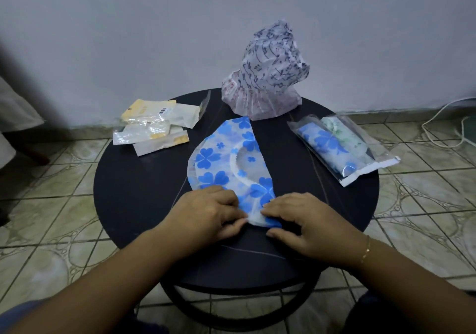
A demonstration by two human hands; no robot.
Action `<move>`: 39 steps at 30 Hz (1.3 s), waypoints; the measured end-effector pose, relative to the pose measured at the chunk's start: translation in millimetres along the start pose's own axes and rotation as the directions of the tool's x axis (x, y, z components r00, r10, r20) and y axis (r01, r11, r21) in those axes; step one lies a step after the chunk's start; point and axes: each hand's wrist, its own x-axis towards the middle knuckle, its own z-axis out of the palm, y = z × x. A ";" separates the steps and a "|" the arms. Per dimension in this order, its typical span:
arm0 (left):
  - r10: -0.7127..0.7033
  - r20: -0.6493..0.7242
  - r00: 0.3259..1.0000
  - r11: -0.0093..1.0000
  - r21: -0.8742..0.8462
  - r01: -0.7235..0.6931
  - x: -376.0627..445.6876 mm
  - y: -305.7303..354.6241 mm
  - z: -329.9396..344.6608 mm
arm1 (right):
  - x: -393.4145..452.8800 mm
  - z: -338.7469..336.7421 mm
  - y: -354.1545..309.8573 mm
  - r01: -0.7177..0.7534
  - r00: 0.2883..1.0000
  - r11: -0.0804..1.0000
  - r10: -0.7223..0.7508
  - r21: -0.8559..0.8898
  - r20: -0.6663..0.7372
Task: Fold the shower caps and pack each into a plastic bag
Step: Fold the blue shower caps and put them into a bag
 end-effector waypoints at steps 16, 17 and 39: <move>-0.400 0.157 0.903 0.884 -0.195 0.425 14.2 5.7 -0.3 | 16.8 -3.6 -4.7 -0.310 0.947 0.908 0.321 0.282 0.005; -0.434 0.209 0.876 0.844 -0.246 0.477 16.5 4.8 -1.8 | 17.4 -3.0 -5.3 -0.327 0.938 0.892 0.348 0.311 -0.011; -0.355 0.105 0.929 0.925 -0.103 0.366 28.5 2.7 3.4 | 31.3 5.2 -1.4 -0.395 0.908 0.917 0.398 0.050 -0.128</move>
